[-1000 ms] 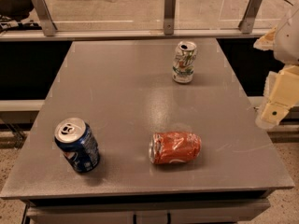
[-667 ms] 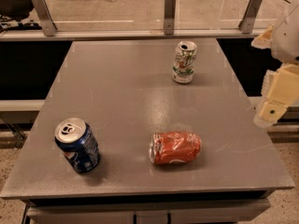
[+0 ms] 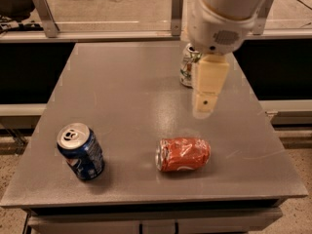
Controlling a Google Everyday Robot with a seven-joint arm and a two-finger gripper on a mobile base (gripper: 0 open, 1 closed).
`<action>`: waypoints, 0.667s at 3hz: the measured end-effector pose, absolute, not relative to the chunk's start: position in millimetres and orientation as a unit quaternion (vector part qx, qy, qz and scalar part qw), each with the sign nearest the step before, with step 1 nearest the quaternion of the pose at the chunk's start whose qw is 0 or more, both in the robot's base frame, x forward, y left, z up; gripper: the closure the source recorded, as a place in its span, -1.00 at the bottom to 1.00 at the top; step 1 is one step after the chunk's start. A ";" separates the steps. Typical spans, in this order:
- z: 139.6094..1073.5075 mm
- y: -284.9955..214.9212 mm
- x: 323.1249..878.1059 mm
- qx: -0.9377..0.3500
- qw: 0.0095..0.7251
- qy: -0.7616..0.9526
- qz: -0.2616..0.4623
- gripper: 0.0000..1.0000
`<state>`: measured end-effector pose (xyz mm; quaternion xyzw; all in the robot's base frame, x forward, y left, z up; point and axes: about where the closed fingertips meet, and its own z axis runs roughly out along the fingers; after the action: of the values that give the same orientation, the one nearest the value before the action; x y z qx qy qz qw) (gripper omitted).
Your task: Pick pepsi can
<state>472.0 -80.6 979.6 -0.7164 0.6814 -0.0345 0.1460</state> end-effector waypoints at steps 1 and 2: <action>970.6 3.5 477.5 -0.768 0.123 0.627 -0.040 -1.00; 974.1 22.3 477.6 -0.778 0.132 0.612 -0.043 -1.00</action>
Offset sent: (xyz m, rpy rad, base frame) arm 0.0048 0.0746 -0.0082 -0.0538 0.0099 0.1292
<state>477.6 22.3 974.1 -0.7784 0.6122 -0.0426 0.1323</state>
